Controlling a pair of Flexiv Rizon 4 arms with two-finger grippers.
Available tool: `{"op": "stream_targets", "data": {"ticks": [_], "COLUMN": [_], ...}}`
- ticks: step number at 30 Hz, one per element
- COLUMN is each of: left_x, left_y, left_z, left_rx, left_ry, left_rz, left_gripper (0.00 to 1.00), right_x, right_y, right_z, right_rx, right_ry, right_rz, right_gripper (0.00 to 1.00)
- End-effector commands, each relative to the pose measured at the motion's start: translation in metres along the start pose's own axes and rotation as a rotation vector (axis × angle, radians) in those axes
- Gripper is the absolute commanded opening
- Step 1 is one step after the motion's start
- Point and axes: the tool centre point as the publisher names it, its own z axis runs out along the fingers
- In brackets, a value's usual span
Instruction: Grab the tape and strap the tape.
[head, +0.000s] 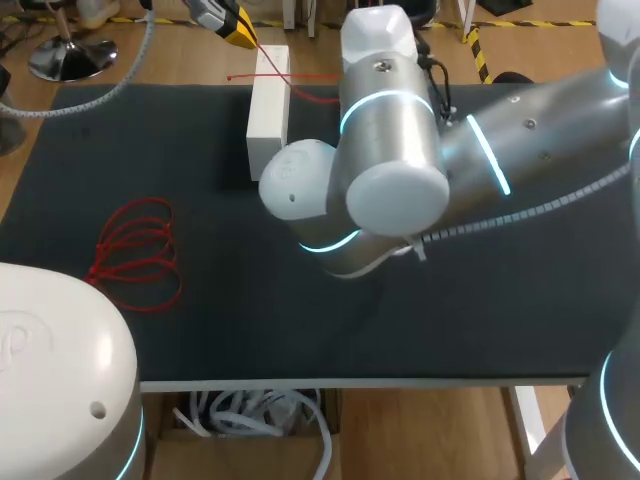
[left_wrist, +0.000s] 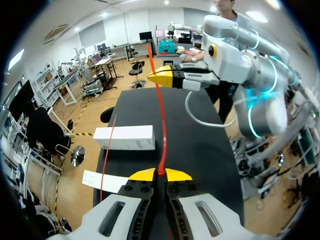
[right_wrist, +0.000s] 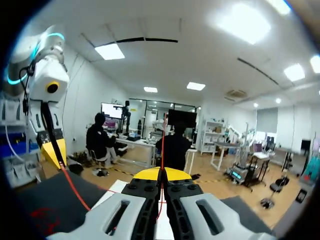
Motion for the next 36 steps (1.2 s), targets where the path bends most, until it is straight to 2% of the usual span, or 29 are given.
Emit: {"op": "stream_targets", "data": {"ticks": [1, 7, 19, 22, 26, 29, 36], "left_x": [-0.001, -0.001, -0.001, -0.001, -0.001, -0.001, -0.001], "left_y": [-0.001, -0.001, -0.001, -0.001, -0.001, -0.001, -0.001], "left_z": [-0.001, -0.001, -0.001, -0.001, -0.001, -0.001, -0.001], "left_rx": [-0.004, -0.004, -0.004, -0.004, -0.004, -0.004, -0.004], "left_ry": [0.003, 0.003, 0.003, 0.003, 0.003, 0.003, 0.003], "left_rz": [0.000, 0.000, 0.000, 0.000, 0.000, 0.000, 0.000], "left_gripper": [0.00, 0.00, 0.00, 0.00, 0.00, 0.00, 0.00], "right_x": [0.013, 0.019, 0.028, 0.027, 0.030, 0.034, 0.044], "right_y": [0.013, 0.019, 0.026, 0.027, 0.025, 0.023, 0.026], "right_z": [0.000, -0.002, -0.005, -0.005, -0.007, -0.008, -0.013], "right_rx": [0.002, -0.025, -0.173, -0.176, -0.126, -0.114, -0.126], "right_ry": [-0.061, -0.105, -0.192, -0.212, -0.217, -0.232, -0.259], "right_rz": [-0.132, -0.396, -0.861, -0.915, -0.948, -1.016, -1.128], "right_gripper": [0.00, 0.00, 0.00, 0.00, 0.00, 0.00, 0.00]}}
